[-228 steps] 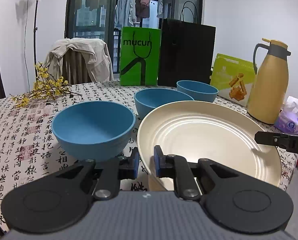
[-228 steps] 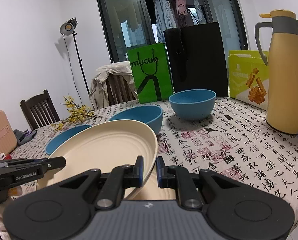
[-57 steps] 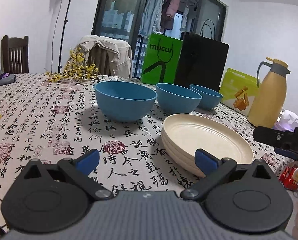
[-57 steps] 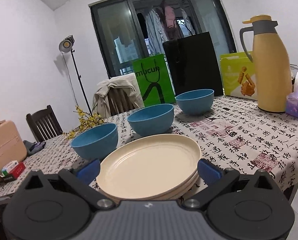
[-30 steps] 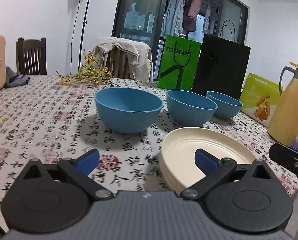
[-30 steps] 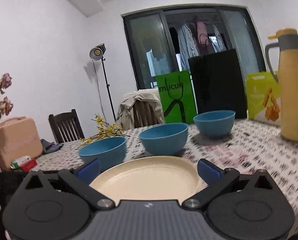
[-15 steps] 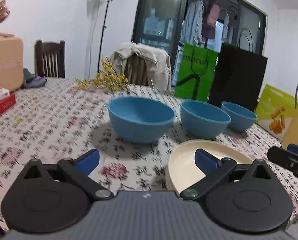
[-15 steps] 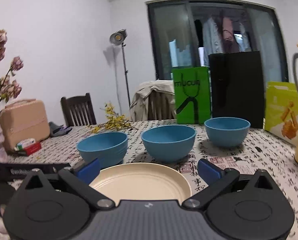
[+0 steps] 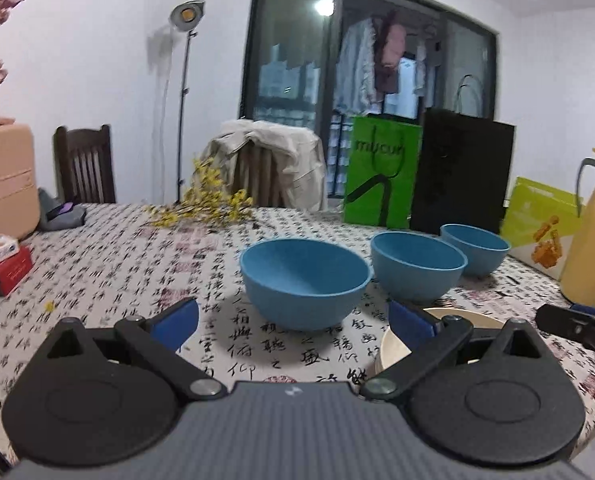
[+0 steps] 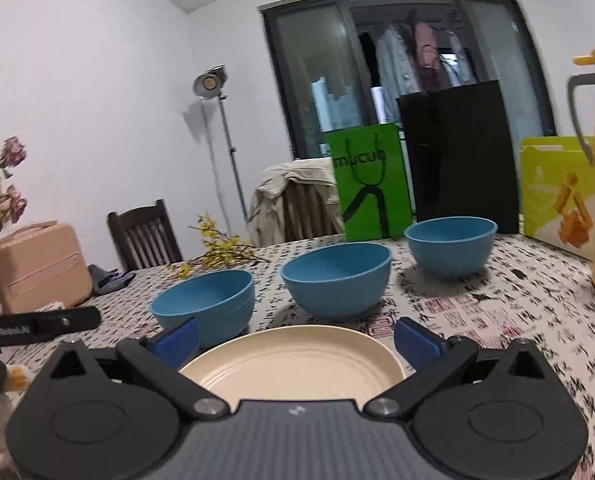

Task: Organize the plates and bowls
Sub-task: 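Move both open tools toward the blue bowls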

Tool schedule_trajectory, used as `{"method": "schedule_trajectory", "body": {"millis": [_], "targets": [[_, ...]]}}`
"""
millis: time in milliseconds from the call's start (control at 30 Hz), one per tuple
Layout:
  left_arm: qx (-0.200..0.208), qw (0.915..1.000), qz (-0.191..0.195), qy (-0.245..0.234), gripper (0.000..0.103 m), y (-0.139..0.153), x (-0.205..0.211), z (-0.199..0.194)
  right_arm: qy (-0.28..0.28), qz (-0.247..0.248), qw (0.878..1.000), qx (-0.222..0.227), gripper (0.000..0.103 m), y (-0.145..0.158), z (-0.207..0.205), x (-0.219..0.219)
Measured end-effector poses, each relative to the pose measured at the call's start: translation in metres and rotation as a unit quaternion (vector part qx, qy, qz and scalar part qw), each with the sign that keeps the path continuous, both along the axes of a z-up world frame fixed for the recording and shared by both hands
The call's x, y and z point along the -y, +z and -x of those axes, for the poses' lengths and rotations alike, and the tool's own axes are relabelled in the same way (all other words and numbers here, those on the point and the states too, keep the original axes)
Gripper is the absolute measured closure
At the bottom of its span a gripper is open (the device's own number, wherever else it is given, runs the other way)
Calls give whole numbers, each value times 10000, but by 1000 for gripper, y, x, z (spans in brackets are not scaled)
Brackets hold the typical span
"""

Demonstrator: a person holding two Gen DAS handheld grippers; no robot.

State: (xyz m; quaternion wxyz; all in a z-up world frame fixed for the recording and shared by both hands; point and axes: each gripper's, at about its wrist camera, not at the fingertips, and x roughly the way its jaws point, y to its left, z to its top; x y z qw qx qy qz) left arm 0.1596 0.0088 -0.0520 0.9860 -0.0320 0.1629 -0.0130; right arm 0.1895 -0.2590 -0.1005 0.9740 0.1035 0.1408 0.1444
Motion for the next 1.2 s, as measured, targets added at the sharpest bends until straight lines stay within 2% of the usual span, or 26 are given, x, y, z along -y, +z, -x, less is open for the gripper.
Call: {"method": "schedule_trajectory", "body": {"millis": [167,400,533,733,900,1200], "targets": [[200,9994,-39,-291,0,3,-9,20,-150,25,9999,14,0,5,13,-7],[334,9991,13,-253,0,6,-24,33,4,336,9994,-29,0,20,16,-26],[500,9983,34,-297,0,19,-31,31,61,466,9988,166,0,34,14,-34],[603,9971,211,-414,0,43,-34,15,13,568,9979,304,0,57,0,-36],[599,9972,155,-417,0,58,-33,-5,68,504,9987,80,0,75,-27,-35],[208,9994,236,-147,0,81,-47,-60,348,390,9977,-436,0,92,-85,-55]]}}
